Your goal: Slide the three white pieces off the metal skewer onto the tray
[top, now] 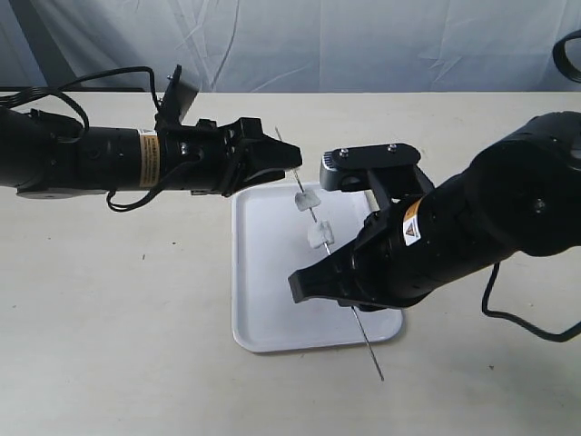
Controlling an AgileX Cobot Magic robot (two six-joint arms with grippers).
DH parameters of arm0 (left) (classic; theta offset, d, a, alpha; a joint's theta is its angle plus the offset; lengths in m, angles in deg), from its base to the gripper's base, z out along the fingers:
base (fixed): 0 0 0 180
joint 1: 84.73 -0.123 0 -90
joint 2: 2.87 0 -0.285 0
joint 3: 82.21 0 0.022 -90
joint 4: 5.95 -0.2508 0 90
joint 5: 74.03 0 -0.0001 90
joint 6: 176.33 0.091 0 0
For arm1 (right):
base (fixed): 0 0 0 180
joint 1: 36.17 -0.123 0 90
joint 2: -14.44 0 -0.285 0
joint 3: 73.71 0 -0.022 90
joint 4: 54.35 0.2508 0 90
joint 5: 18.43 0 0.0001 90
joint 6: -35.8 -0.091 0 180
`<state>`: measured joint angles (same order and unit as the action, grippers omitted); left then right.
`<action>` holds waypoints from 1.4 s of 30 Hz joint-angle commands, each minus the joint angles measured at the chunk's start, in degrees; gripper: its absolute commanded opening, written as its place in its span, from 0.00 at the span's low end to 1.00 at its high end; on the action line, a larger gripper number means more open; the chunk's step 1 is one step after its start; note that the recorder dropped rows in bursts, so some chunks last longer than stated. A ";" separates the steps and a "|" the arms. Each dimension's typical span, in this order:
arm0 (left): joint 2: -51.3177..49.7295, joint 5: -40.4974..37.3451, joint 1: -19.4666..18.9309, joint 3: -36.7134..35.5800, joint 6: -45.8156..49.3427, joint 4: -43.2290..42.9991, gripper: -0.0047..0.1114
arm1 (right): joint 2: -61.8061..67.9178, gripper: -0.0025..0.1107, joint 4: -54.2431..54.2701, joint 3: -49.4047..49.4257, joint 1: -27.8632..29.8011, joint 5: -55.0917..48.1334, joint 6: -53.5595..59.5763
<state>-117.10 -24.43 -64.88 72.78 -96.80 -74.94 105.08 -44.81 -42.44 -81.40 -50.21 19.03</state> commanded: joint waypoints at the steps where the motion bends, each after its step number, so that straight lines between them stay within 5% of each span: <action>1: -0.20 0.48 -0.29 0.35 0.47 0.42 0.32 | -1.02 0.02 0.12 0.11 -0.09 0.06 0.17; 5: -0.20 0.48 -0.29 0.35 0.47 0.42 0.21 | -1.89 0.02 0.12 0.11 -0.09 -0.08 0.17; 31: -0.20 3.11 -0.29 0.35 0.64 2.99 0.19 | -1.89 0.02 1.03 0.11 -0.09 -0.90 0.27; 36: -0.20 3.11 -0.29 0.35 0.64 3.58 0.05 | -1.89 0.02 1.03 0.11 -0.09 -0.90 0.27; 42: -0.20 3.39 -0.29 0.35 0.64 4.06 0.04 | -1.89 0.02 0.90 0.11 -0.09 -0.90 0.27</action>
<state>-117.10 -21.69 -64.88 72.78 -96.47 -72.39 103.71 -43.73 -42.44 -81.40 -50.88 19.03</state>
